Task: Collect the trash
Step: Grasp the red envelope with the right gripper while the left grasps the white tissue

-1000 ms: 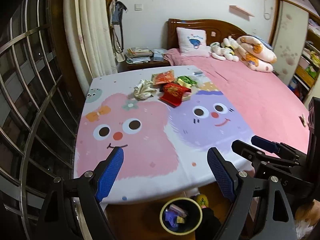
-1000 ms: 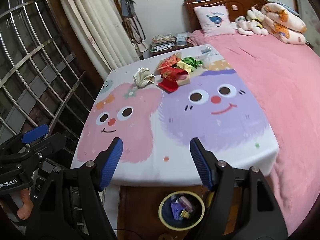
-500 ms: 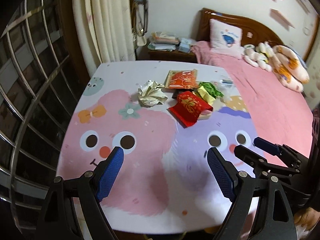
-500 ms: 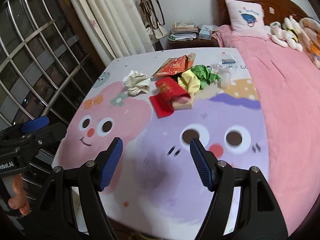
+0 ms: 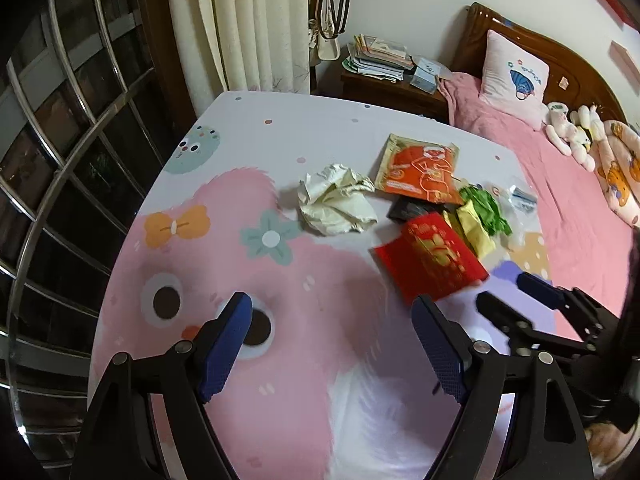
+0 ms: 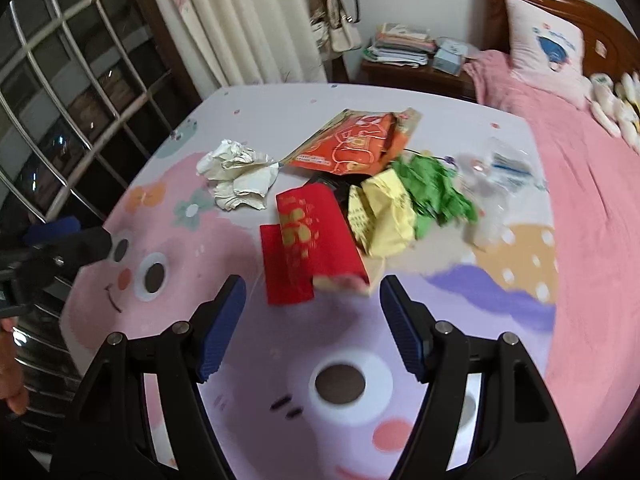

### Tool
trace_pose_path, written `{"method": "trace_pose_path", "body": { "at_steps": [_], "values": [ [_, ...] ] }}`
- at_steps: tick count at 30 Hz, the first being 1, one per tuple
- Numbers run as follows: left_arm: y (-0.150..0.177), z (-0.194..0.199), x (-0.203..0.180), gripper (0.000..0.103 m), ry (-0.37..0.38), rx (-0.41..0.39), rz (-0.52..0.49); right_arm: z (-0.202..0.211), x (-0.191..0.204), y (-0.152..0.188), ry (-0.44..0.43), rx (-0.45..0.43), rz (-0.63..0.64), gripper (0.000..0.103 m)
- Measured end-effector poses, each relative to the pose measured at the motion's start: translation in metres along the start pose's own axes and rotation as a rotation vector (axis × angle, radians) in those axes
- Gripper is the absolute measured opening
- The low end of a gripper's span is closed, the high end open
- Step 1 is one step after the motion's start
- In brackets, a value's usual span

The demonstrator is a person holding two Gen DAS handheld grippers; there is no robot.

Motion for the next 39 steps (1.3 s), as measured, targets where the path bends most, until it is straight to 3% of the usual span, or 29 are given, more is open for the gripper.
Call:
{"method": "trace_pose_path", "body": {
  "at_steps": [5, 6, 8, 16, 25, 29, 33, 39],
  "values": [
    [-0.017, -0.025, 0.003, 0.084, -0.008, 0.018, 0.028, -0.046, 0.008, -0.007, 0.031, 0.049, 0.102, 0.066],
    [-0.021, -0.03, 0.005, 0.084, -0.003, 0.024, 0.04, -0.054, 0.009, -0.008, 0.04, 0.059, 0.121, 0.062],
    [-0.026, -0.038, 0.004, 0.084, 0.001, 0.031, 0.053, -0.068, 0.009, -0.005, 0.048, 0.098, 0.149, 0.044],
    [-0.055, -0.067, -0.005, 0.084, 0.016, 0.046, 0.056, -0.079, 0.004, -0.008, -0.059, 0.111, 0.094, 0.016],
    [-0.101, -0.11, -0.005, 0.084, 0.01, 0.076, 0.046, -0.05, -0.006, -0.04, -0.129, 0.013, -0.002, 0.014],
    [-0.117, -0.14, 0.006, 0.084, 0.003, 0.106, 0.094, -0.047, -0.011, -0.045, -0.125, 0.002, -0.018, 0.014],
    [-0.106, -0.172, 0.012, 0.081, 0.018, 0.18, 0.132, -0.048, -0.016, -0.043, -0.119, 0.005, -0.036, 0.014],
    [-0.074, -0.191, 0.006, 0.08, 0.065, 0.211, 0.129, -0.052, -0.022, -0.037, -0.111, 0.013, -0.061, 0.014]
  ]
}}
Point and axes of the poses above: each gripper's, at about its wrist camera, not at the fingertips, and z roughly against the way its jaws point, x to its left, y to its underside, the point moved 9 cm from there along -z, roughly the way its jaws point, and after that the axes turned 5 degrees about -x, right-handed, at the moved point
